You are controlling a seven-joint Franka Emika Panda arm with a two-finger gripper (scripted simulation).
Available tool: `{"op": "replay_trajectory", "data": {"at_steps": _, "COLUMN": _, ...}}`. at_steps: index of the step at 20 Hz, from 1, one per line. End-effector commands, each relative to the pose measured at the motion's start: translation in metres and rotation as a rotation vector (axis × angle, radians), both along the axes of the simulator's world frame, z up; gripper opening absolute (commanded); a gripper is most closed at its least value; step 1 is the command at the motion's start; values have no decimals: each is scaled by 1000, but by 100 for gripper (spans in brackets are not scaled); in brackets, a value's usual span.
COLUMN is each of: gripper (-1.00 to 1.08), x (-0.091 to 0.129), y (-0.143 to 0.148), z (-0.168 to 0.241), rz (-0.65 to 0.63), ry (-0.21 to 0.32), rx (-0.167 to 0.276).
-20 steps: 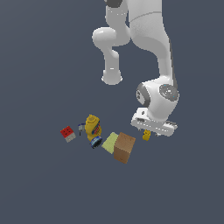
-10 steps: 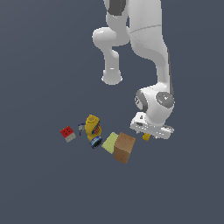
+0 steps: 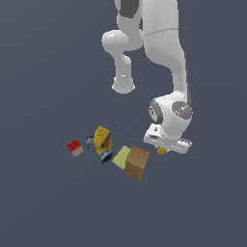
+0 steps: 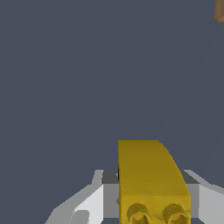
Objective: Pick up a designated object from a clutter of objects.
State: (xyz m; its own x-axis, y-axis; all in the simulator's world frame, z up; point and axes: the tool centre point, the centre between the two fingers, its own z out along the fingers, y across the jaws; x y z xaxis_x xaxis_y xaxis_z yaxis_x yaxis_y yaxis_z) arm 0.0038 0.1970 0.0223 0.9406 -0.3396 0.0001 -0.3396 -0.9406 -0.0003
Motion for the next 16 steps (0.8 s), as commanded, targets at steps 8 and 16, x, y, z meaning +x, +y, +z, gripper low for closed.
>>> {"op": "replay_trajectory", "data": {"at_steps": 8, "gripper": -100, "x": -3, "y": -3, "z": 10, "rz": 0, "ry": 0, "rx": 0}}
{"op": "replay_trajectory", "data": {"at_steps": 16, "gripper": -100, "x": -13, "y": -13, "z": 49, "rz": 0, "ry": 0, "rx": -1}}
